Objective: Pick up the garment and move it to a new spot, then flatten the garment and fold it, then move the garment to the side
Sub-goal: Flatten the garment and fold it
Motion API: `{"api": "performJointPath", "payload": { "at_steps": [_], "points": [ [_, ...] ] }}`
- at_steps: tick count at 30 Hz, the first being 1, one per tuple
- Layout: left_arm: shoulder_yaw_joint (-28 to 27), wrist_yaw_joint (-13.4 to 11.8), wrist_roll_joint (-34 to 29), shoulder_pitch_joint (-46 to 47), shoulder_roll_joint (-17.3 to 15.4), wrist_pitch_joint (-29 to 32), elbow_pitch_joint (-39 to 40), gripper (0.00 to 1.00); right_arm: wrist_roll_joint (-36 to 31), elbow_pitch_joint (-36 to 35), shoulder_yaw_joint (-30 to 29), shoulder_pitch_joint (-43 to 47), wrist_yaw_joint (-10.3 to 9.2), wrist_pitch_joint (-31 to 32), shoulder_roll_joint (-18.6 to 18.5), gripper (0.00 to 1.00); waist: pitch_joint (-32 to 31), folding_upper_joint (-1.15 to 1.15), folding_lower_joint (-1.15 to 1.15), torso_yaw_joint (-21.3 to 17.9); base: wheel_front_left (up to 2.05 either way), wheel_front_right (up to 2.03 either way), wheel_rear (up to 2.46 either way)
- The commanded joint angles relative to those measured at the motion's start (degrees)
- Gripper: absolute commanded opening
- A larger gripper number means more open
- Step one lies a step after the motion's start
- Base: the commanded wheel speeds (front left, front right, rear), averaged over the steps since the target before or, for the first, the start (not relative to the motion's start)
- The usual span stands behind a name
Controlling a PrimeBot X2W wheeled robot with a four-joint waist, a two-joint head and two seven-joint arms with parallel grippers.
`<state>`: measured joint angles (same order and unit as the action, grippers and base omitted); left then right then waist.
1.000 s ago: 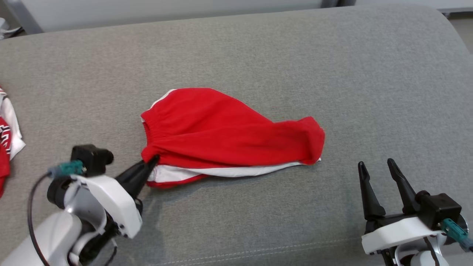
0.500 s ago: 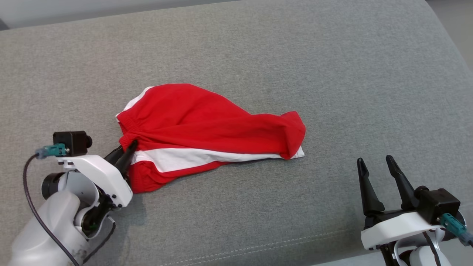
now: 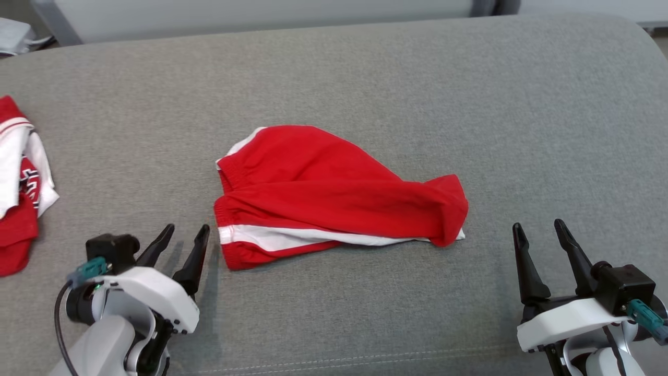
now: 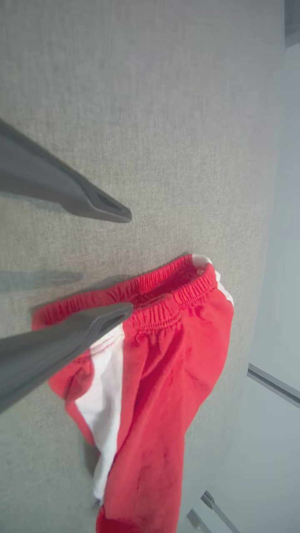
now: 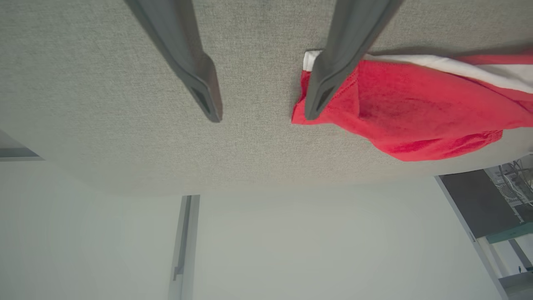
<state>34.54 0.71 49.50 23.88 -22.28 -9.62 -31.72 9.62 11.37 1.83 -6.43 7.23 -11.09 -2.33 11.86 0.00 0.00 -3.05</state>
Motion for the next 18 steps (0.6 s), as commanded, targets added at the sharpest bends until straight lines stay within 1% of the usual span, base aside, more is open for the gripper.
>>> {"api": "performJointPath", "payload": {
  "at_steps": [1, 4, 7, 14, 18],
  "points": [
    [-2.41, -0.89, -0.22, 0.38, -2.51, -0.91, 1.81, 1.0, -0.43, -1.81, 0.91, 0.07, 0.25, 0.3, -0.54, 1.0, -1.08, 0.0, 0.0, 1.09, 0.0, 0.0, 0.0],
    [-2.99, -3.42, -0.19, -2.89, -3.45, -1.45, 5.81, 1.0, -0.66, -1.73, 0.61, 0.8, 0.25, 0.75, -0.54, 1.0, -2.24, 0.0, 0.0, 2.46, 0.0, 0.0, 0.0],
    [-3.82, -6.52, -0.86, -5.84, -4.74, -2.35, 9.98, 1.0, -1.2, -1.69, 0.6, 1.52, 0.25, 1.0, -0.54, 1.0, -3.47, 0.0, 0.0, 3.35, 0.0, 0.0, 0.0],
    [-8.14, -15.3, -3.22, -14.35, -7.75, -4.63, 21.59, 1.0, -2.76, -1.85, -0.24, 3.7, 0.25, 1.48, -0.54, 1.0, -7.26, 0.0, 0.0, 4.06, 0.0, 0.0, 0.0],
    [-10.4, -18.88, -5.3, -19.32, -8.41, -5.15, 28.4, 1.0, -3.58, -2.3, -1.3, 5.42, 0.25, 1.86, -0.54, 1.0, -9.33, 0.0, 0.0, 4.4, 0.0, 0.0, 0.0]
  ]
}}
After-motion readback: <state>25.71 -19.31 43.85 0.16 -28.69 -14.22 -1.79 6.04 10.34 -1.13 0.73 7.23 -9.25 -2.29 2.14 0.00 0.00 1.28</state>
